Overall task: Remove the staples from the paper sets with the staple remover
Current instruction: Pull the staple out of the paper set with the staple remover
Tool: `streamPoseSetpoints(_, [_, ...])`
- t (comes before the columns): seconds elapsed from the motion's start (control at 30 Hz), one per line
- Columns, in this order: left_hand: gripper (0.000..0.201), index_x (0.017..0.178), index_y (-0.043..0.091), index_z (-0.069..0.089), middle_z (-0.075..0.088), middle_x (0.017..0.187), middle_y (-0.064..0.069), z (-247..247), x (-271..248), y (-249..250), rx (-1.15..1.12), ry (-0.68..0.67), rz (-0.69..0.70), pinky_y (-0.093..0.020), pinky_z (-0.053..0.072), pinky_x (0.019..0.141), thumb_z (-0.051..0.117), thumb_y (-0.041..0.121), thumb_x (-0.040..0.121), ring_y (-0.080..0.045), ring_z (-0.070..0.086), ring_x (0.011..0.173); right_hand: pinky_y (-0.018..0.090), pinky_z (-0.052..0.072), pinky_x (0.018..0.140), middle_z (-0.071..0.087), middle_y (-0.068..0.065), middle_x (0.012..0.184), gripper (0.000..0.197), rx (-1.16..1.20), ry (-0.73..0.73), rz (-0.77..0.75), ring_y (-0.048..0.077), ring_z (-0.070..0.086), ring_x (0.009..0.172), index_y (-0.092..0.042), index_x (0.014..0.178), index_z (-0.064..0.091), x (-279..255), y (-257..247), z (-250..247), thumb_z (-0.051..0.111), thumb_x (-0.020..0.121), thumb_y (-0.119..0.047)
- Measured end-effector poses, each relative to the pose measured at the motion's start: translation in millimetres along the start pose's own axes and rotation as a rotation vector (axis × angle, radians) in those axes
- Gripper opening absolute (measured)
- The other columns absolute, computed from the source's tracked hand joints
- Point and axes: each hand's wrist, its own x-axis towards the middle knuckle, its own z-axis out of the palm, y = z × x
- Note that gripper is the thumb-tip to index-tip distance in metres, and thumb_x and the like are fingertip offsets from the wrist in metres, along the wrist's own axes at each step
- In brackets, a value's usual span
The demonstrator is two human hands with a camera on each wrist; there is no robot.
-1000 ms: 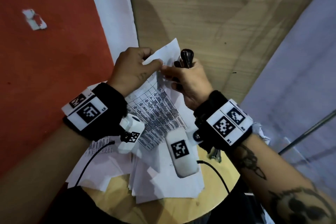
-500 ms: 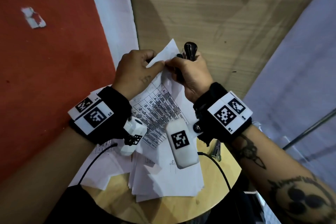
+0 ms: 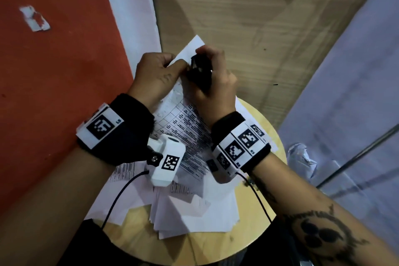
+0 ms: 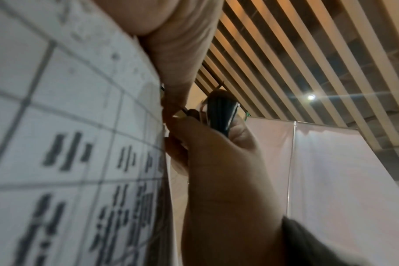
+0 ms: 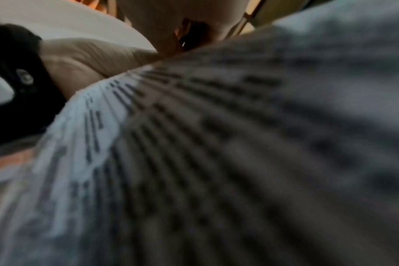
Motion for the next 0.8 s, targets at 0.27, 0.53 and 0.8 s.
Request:
streamPoseSetpoints(0.27, [0.032,0.067,0.025,0.072,0.063,0.068,-0.011,-2,0,3,0.055,-0.01,0.068,-0.034,0.042,0.061,0.061,0.054,0.06,-0.015,0.052,0.064,0.02,0.043,0.068,0.067,0.003,0.083,0.036,-0.071,-0.069,-0.112,0.014,0.06,0.074,-0.009,0.104,0.055,13,16,-12,0.068,0.07,-0.007])
streamPoseSetpoints(0.53, [0.056,0.085,0.008,0.068,0.062,0.076,-0.023,-7,4,2,0.337,-0.051,0.295,-0.05,0.049,0.071,0.053,0.061,0.074,-0.031,0.059,0.071,0.021,0.052,0.054,0.056,-0.001,0.059,0.027,0.755,-0.255,0.884,0.008,0.056,0.052,-0.013,0.076,0.048,40,13,-24,0.054,0.082,0.013])
streamPoseSetpoints(0.8, [0.047,0.082,0.012,0.064,0.064,0.076,-0.014,-11,10,-10,0.535,0.004,0.367,-0.046,0.049,0.071,0.047,0.055,0.079,-0.038,0.061,0.08,0.019,0.051,0.048,0.055,-0.003,0.057,0.028,0.541,-0.375,0.922,0.003,0.055,0.044,-0.014,0.075,0.048,39,22,-37,0.056,0.082,0.012])
